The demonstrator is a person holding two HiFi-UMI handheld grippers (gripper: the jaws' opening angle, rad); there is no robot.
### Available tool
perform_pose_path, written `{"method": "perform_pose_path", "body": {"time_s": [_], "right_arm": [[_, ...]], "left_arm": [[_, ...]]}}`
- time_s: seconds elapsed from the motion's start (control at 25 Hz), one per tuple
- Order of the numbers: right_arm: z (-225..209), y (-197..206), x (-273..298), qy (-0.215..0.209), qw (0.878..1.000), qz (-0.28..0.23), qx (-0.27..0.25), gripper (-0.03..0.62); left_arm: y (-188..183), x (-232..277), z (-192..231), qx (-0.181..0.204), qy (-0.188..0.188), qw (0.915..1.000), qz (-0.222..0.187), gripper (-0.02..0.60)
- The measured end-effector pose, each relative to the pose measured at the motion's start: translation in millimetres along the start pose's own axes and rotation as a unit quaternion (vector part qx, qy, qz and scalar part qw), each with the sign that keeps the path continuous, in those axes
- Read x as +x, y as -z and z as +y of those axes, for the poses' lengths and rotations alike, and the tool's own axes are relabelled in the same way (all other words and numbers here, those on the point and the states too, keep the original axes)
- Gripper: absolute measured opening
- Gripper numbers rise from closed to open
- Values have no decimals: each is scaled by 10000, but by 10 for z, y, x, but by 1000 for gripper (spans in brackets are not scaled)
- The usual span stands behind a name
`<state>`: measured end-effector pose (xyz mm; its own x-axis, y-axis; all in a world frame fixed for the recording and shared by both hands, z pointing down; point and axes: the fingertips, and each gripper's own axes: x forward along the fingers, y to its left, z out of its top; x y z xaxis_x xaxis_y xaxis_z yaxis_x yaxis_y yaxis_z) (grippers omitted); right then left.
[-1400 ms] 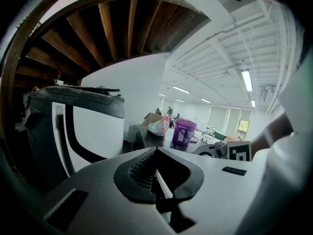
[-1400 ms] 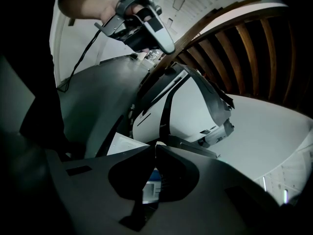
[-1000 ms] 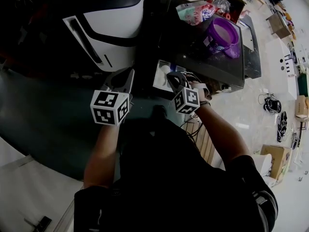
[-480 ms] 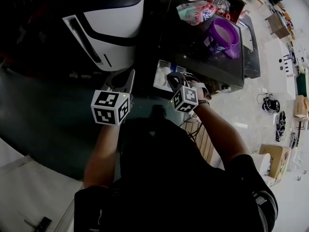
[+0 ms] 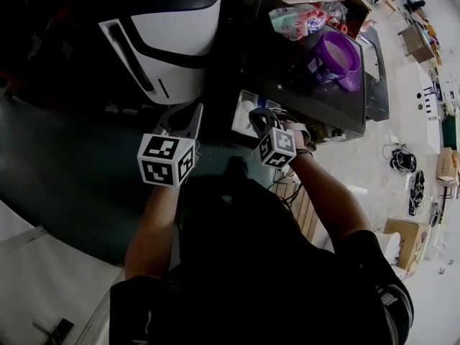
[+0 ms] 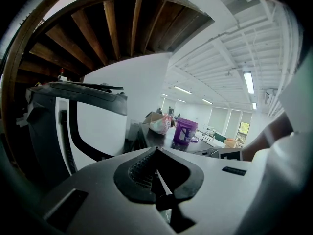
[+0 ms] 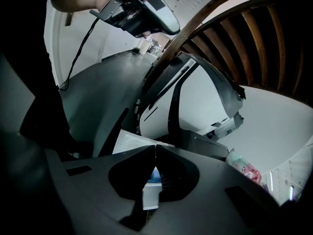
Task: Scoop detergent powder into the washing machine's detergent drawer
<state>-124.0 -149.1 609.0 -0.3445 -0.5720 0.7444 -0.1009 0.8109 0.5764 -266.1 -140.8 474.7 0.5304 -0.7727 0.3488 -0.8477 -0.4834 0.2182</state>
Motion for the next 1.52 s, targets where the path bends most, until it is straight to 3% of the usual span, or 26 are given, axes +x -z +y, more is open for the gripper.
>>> {"method": "perform_pose_path", "body": {"time_s": [0.2,0.4,0.52,0.68,0.84,1.12,1.28,1.52], "right_arm": [[-122,-30,-57,93,9996,-42,272,18],[-271,-11,-141,-55,9914,-212,1290,18],[-303,25,-159,-373,9755,-436,2122,18],[-403,112,-221,-624,9447,-725,3138,18],[-528,196,-307,-862,8999,-1109,4129,18],[-772,326,-603,-1448,7950,-1972,5551,18],[-1028,543,-870,-1654,7322,-2546,6096,18],[-1383,955,-1289,-1752,6640,-3247,6504,18]], "left_arm": [[-33,-53,29,59,-34,10000,2,8],[-62,-40,32,32,-7,10000,-29,8],[-82,3,15,16,31,10000,-29,8],[-101,64,-55,43,52,10000,-11,8],[-95,114,-132,67,-4,10000,46,8],[-198,308,-383,126,-107,9998,89,8],[-272,473,-608,196,-158,9996,122,8],[-432,757,-989,312,-191,9992,154,8]]}}
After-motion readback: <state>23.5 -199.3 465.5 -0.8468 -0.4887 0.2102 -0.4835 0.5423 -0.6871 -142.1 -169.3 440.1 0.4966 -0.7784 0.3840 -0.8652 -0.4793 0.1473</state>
